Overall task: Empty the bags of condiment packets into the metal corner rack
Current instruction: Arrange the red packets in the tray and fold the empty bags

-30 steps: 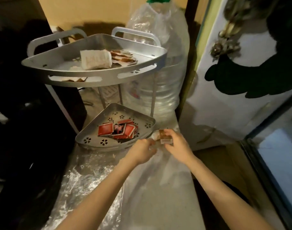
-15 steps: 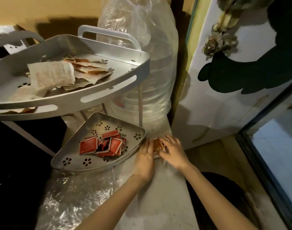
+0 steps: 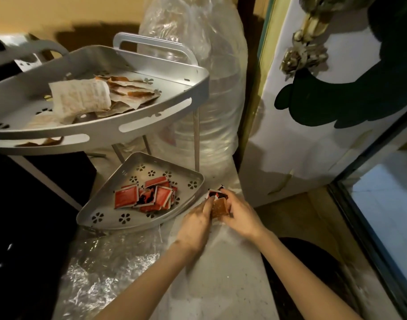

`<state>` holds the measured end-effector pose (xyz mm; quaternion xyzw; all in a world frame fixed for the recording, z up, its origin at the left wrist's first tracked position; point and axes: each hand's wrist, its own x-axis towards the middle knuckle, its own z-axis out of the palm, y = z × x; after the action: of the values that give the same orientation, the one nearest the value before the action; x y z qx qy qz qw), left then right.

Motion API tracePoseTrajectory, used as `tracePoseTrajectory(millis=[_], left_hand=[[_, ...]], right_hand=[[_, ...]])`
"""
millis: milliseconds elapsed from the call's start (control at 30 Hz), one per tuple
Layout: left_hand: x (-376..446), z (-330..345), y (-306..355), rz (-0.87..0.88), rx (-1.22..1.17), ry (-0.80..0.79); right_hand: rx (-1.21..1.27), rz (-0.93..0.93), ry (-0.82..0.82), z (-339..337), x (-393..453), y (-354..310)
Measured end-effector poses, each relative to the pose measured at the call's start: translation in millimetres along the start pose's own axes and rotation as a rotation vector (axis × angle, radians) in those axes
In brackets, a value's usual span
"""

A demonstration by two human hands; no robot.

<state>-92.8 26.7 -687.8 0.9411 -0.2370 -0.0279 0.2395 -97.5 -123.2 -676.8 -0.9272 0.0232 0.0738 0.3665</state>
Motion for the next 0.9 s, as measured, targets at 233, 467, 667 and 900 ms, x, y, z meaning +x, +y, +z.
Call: tracePoseTrajectory(millis=[233, 467, 667, 900], left_hand=[[-10.9, -7.5, -5.2, -0.026, -0.002, -0.014], [-22.2, -66.4, 13.2, -0.073, -0.463, 0.204], [-39.9, -151.8, 37.1, 0.041, -0.567, 0.326], [-70.9, -264.1, 66.6, 0.239, -0.482, 0.478]], right_hand=[[0.361, 0.075, -0.045, -3.0, -18.3, -6.9], [0.569, 0.012, 0.025, -29.0, -32.4, -45.2], [0.648, -0.217, 0.106, -66.3, -52.7, -117.7], [0.577, -0.591, 0.217, -114.1, -71.8, -211.2]])
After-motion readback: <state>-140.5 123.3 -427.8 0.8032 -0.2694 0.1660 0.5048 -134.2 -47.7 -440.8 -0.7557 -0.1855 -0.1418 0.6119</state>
